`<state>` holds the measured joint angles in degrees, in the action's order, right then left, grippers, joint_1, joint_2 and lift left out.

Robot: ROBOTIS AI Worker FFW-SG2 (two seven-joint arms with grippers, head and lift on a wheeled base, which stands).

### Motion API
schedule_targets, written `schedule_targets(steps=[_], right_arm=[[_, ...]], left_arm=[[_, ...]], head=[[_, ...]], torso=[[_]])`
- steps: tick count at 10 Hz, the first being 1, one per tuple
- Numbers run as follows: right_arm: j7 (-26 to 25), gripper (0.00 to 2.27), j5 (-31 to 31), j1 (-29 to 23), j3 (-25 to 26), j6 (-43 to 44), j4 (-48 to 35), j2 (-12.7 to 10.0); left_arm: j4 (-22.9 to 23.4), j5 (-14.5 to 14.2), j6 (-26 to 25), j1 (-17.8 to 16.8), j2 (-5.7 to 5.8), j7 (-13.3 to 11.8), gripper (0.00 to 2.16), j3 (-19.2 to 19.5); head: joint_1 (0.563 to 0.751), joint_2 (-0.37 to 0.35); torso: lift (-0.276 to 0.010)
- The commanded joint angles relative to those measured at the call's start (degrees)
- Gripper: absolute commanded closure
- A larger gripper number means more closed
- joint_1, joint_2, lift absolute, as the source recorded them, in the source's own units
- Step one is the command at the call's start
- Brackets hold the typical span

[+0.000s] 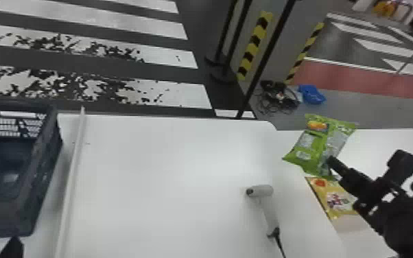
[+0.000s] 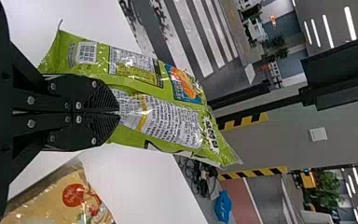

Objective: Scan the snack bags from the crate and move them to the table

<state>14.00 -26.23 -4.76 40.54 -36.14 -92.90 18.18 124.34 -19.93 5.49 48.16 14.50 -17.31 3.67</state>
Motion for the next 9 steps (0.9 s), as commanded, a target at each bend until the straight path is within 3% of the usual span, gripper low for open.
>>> schedule_targets(steps=[1, 5, 8, 9], right_arm=[[-3.01, 2.25, 2.24, 1.51, -1.69, 6.29, 3.69, 0.81], [-16.99, 2.25, 6.19, 2.83, -6.88, 18.24, 13.63, 3.97], [-22.88, 2.25, 8.65, 5.29, -9.69, 22.46, 21.36, 5.82], [-23.32, 2.12, 8.57, 5.47, -10.66, 22.11, 22.50, 5.90]], left_arm=[[0.73, -0.38, 0.00, 0.71, 0.00, -0.18, 0.08, 1.08], [0.99, -0.99, -0.35, 0.71, 0.18, -0.36, 0.08, 1.78], [1.35, -0.99, -0.35, 0.71, 0.18, -0.36, 0.08, 1.87], [1.35, -0.99, -0.35, 0.80, 0.18, -0.36, 0.08, 1.87]], head=[[0.695, -0.350], [0.695, -0.350], [0.695, -0.350], [0.695, -0.350]], torso=[[-0.095], [-0.095], [-0.095], [-0.095]])
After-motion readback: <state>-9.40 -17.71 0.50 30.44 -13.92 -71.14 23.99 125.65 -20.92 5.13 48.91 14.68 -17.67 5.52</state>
